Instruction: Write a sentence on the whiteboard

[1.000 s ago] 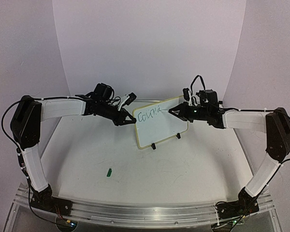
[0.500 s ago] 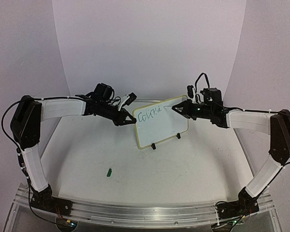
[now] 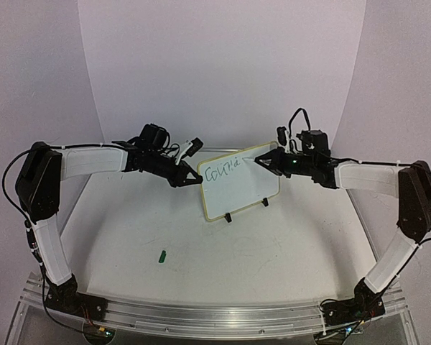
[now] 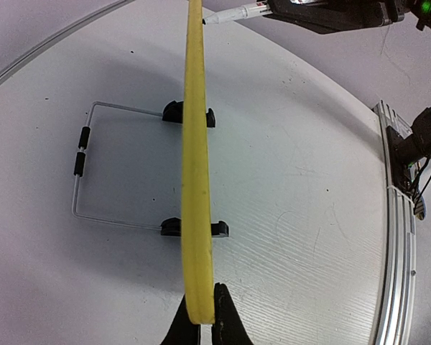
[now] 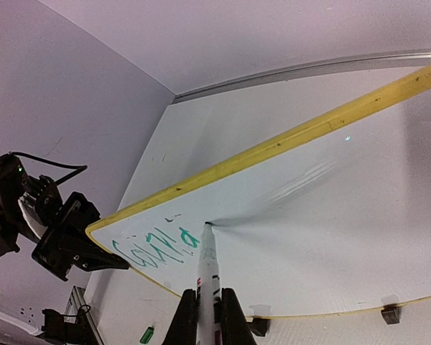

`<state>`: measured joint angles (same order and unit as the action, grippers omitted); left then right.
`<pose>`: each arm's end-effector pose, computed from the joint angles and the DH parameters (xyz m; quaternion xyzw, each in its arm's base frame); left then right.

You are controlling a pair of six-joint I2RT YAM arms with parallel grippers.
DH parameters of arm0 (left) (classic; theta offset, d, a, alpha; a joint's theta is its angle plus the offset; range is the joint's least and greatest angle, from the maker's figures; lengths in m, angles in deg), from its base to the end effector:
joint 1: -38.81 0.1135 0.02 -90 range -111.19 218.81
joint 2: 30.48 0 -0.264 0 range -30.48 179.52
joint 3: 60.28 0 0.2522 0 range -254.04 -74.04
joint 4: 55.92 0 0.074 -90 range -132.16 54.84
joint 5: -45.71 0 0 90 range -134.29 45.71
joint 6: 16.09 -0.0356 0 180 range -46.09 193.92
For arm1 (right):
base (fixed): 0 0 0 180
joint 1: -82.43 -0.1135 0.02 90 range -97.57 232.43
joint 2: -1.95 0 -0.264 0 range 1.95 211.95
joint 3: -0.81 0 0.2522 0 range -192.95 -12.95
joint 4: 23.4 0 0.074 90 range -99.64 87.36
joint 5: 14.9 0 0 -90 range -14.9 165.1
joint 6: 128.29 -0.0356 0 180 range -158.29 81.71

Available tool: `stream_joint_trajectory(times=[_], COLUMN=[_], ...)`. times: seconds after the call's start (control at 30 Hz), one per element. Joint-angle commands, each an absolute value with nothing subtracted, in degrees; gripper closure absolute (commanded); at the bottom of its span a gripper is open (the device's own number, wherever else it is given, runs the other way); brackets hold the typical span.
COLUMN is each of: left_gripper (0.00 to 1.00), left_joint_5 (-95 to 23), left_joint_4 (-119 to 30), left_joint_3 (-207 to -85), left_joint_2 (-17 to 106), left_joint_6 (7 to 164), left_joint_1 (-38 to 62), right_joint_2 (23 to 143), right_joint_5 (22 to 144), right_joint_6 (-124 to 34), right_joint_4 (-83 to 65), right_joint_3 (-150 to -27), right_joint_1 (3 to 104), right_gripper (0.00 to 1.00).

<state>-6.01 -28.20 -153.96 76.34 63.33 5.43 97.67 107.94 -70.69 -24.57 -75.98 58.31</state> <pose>0.3378 -0.2490 0.2422 0.4480 0.7457 -0.3700 0.3261 0.3424 0.1745 0.2627 -0.1103 0.7848 0.4688 0.3899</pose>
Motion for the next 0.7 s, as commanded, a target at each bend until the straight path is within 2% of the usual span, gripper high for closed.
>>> stream_joint_trajectory(times=[0.0,0.67], left_gripper=[1.0,1.0], left_joint_5=[-6.5,-6.5], left_joint_4=[-26.5,-26.5], left_joint_3=[-155.7,-155.8], left_joint_2=[77.3,77.4], left_joint_6=[62.1,62.1], left_joint_1=[4.5,4.4], right_joint_2=[98.7,97.4], right_joint_5=[109.7,106.0], right_joint_6=[-70.1,-69.5], right_joint_4=[-25.9,-24.7], right_joint_3=[-78.5,-75.5], right_joint_1=[58.5,58.8], right_gripper=[1.0,1.0])
